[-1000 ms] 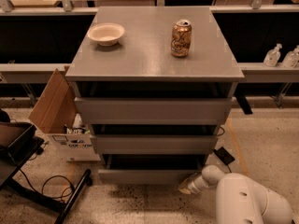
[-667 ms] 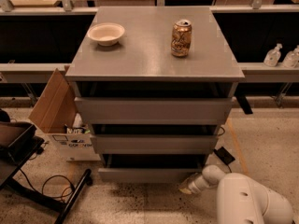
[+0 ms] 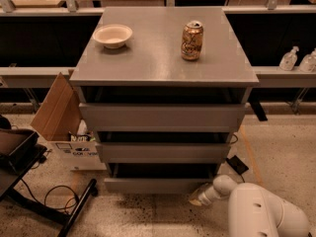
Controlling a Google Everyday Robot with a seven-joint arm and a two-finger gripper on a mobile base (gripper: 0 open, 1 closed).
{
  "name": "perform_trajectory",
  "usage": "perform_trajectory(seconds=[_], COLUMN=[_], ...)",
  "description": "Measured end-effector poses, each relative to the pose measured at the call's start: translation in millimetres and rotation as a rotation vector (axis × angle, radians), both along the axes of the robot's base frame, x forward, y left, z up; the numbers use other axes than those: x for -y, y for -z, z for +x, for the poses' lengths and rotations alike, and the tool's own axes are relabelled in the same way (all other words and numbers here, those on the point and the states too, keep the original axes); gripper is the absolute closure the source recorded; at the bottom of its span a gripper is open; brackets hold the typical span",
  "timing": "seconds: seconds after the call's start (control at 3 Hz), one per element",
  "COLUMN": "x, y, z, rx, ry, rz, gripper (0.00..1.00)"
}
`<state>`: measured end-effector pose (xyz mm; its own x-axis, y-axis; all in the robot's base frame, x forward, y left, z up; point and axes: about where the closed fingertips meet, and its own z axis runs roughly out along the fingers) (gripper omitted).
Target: Close bottom drawer
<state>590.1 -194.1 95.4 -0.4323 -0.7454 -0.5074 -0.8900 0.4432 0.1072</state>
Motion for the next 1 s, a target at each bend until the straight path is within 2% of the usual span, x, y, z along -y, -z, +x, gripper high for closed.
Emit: perform_trajectory(seconds=[0.33, 0.67, 1.0], x=[-1.8, -4.4, -5.3], y=[1.8, 4.2, 5.0], z=[-1.8, -4.3, -5.1], rx=[-0.003, -0.008, -0.01], ry=[-0.002, -0.004, -0.005], rz=[0.002, 0.004, 0.005], gripper=[0.36, 0.05, 0.0])
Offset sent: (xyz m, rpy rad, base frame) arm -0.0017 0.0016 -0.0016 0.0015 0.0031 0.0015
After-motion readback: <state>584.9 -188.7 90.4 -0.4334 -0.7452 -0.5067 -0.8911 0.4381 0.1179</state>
